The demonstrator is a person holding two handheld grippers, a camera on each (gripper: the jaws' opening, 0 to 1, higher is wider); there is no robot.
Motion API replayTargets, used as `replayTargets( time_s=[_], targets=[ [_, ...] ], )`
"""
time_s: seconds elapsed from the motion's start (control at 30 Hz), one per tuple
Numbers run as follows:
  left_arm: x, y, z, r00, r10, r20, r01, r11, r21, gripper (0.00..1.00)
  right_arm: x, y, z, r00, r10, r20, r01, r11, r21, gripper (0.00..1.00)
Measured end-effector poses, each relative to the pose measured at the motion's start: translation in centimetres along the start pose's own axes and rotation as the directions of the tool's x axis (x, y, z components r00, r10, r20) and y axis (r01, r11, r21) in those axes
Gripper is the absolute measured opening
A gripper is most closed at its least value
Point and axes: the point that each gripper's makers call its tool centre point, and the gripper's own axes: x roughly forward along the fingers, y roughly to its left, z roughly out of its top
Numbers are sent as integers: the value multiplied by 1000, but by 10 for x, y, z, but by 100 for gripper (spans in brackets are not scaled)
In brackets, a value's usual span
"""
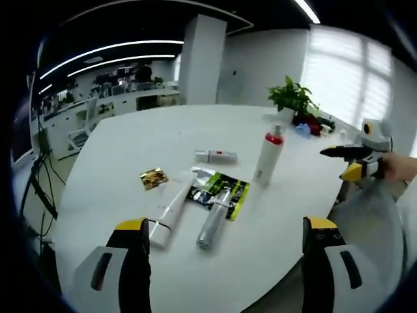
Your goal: Arrange the skincare products in the storage area until every visible bottle or jar stands upright without overlapping.
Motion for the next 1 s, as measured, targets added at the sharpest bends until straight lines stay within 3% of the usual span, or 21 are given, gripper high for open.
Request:
replayTargets(
  time_s=[0.1,0.2,0.4,0.5,0.6,0.73,0.87,1.0],
  targets=[
    [6,-1,2,1000,-7,-3,7,1000,14,93,0,-1,-1,1000,-2,-1,2,1000,5,90],
    [21,-1,4,999,-16,-31,18,996,92,90,0,0,-1,1000,-3,-2,3,1000,5,90],
    [54,-2,11,998,-44,-49,52,986,157,73,0,-1,-2,1000,-5,-6,5,1000,10,90],
    [73,-3,9,994,-60,-90,76,978,192,68,0,-2,-2,1000,-10,-6,10,1000,14,89],
    [91,-6,5,987,-95,-133,122,970,212,63,0,-4,-2,1000,-16,-7,17,1000,19,89],
    [112,-5,-1,975,-93,-200,144,956,255,57,0,-6,-3,1000,-24,-6,24,999,26,89],
    [130,1,-16,952,-67,-299,156,946,284,53,0,-7,-3,1000,-29,-6,29,999,30,89],
    [143,4,-20,946,-73,-317,164,949,269,47,-1,-9,-3,999,-37,-8,37,999,37,89]
  ],
)
